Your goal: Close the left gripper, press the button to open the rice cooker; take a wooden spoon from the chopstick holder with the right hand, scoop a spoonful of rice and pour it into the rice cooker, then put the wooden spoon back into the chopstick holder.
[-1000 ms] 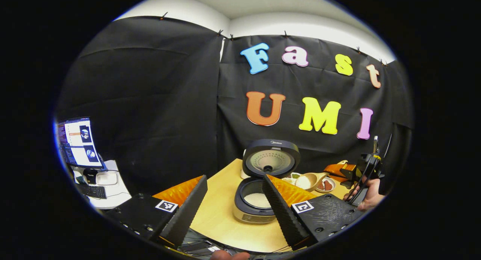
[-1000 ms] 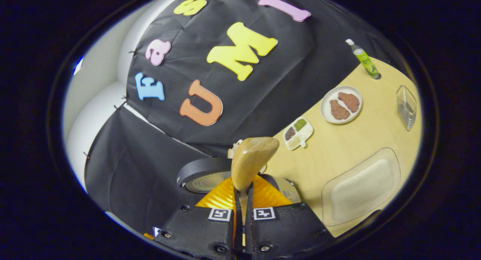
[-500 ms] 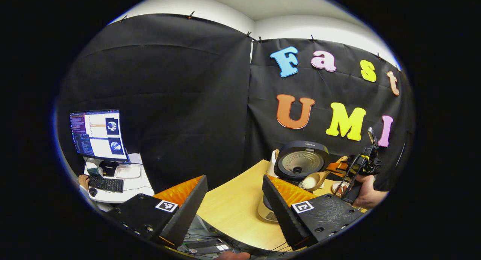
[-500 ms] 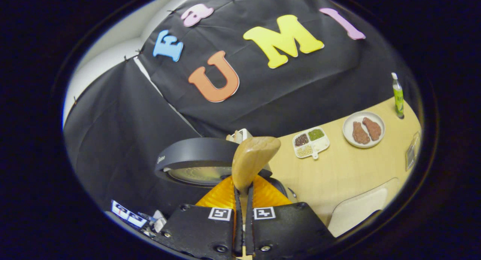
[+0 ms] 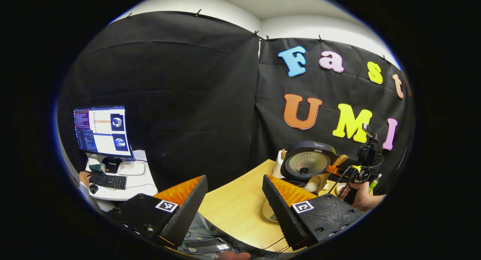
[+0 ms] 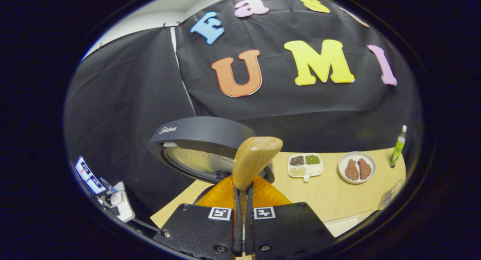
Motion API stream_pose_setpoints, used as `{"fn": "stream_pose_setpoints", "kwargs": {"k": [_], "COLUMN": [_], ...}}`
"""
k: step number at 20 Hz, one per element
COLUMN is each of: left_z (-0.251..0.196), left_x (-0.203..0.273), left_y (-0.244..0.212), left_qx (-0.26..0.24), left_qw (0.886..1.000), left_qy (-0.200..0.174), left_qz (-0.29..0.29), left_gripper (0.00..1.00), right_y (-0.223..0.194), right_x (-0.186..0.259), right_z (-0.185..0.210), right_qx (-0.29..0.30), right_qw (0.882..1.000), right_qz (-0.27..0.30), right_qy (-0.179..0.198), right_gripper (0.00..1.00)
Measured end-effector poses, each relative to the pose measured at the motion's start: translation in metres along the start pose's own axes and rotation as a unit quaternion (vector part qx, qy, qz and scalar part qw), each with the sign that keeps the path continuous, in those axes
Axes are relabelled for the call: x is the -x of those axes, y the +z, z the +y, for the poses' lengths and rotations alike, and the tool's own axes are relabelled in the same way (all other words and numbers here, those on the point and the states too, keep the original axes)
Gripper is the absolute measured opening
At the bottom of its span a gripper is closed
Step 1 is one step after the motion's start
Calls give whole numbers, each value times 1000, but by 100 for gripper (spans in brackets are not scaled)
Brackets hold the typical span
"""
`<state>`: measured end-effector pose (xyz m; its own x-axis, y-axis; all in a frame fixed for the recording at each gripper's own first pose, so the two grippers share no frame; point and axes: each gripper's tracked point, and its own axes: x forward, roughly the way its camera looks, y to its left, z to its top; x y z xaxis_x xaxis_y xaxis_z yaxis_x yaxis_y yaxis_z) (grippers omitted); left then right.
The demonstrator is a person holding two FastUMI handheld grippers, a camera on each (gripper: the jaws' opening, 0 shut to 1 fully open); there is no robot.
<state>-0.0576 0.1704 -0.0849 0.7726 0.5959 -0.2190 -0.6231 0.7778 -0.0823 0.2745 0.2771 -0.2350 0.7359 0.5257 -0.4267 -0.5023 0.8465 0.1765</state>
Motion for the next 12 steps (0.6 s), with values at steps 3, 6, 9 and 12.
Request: {"fn": "stream_pose_setpoints", "kwargs": {"k": [3,6,9,12], "left_z": [-1,-2,-4,-3], "left_x": [-1,0,3,4], "left_y": [2,2,3,2], "left_qx": [2,1,1,2], "left_qw": [1000,1000,1000,1000], "left_qy": [1,0,-1,-1], "left_qz": [-1,-3,-5,-8], "left_gripper": [95,95,95,95], "right_y": [4,9,13,10], "right_x": [2,8,15,17], "right_z": [7,18,29,39], "right_qx": [53,103,163,219], "right_qw": [998,994,985,973], "right_qz": [-17,-37,-57,-72], "right_qy": [6,12,19,27], "right_gripper": [8,8,8,8]}}
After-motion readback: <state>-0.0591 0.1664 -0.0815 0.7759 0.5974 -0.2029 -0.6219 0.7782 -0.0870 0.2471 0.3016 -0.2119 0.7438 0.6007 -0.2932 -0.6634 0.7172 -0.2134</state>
